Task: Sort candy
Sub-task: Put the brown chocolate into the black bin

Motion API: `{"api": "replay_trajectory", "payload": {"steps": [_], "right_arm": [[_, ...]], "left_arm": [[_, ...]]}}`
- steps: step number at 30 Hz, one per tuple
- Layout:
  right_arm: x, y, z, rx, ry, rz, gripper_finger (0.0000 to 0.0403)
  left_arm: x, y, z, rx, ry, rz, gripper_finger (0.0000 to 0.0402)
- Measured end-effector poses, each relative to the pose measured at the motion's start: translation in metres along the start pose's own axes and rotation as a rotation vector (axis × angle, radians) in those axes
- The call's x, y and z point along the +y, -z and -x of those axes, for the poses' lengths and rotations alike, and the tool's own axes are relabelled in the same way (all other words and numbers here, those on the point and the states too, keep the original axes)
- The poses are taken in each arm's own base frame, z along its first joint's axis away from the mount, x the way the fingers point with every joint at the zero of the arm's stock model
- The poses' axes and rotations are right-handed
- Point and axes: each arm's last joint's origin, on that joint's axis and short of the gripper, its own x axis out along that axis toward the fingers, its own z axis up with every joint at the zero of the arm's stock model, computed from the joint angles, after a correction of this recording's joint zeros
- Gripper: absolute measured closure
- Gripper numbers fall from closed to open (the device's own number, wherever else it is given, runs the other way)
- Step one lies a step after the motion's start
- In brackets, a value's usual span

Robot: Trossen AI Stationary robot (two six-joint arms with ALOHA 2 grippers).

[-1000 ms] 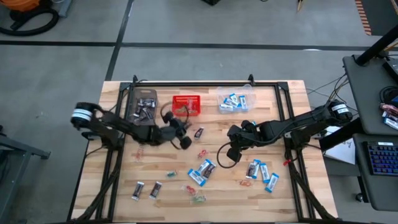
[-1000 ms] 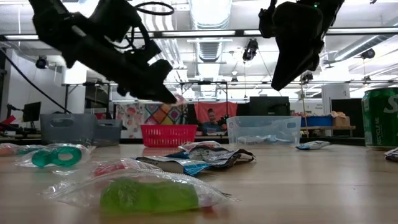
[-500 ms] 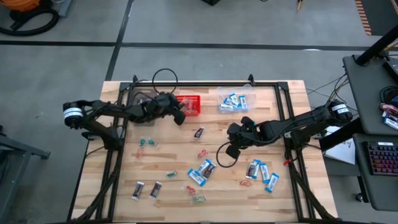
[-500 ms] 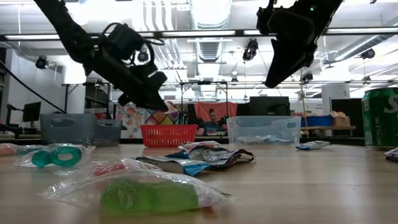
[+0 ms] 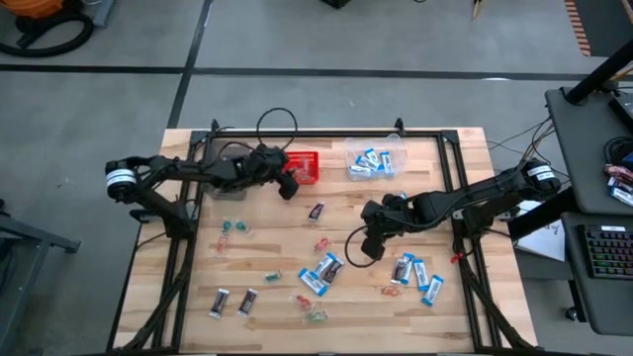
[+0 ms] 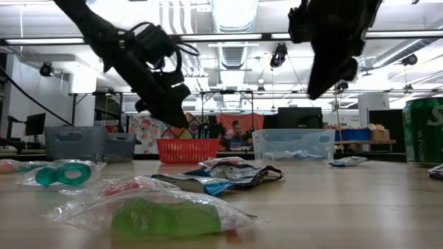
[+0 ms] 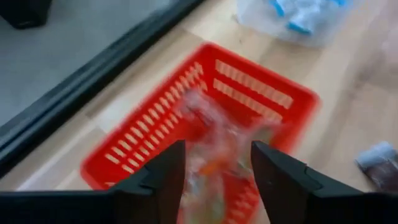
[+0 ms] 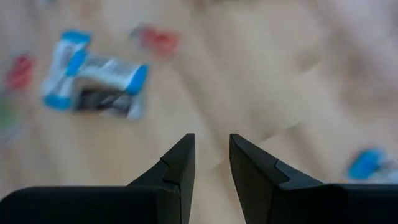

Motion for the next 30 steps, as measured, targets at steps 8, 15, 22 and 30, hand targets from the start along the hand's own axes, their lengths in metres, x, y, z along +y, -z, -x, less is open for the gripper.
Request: {"api": "replay_trajectory", "payload": {"steps": [8,15,22,30], "right_arm": [[0.008,0.013,0.002,0.259,-0.181,-0.249,0.0312],[0.016,0.039,0.008,0.415,-0.078,-0.332,0.0318],[0.025,0.066,0.017,0.518,0.057,-0.443,0.0329],[0.034,0.084,0.016,0.411,0.167,-0.479,0.0298]], "left_arm": [[-0.052,-0.010,0.030,-0.042,0.157,-0.107,0.0229],[-0.095,-0.005,0.063,-0.099,0.311,-0.185,0.0229],[-0.128,0.006,0.076,-0.173,0.433,-0.208,0.0229],[-0.140,0.013,0.069,-0.192,0.455,-0.210,0.0229]]}}
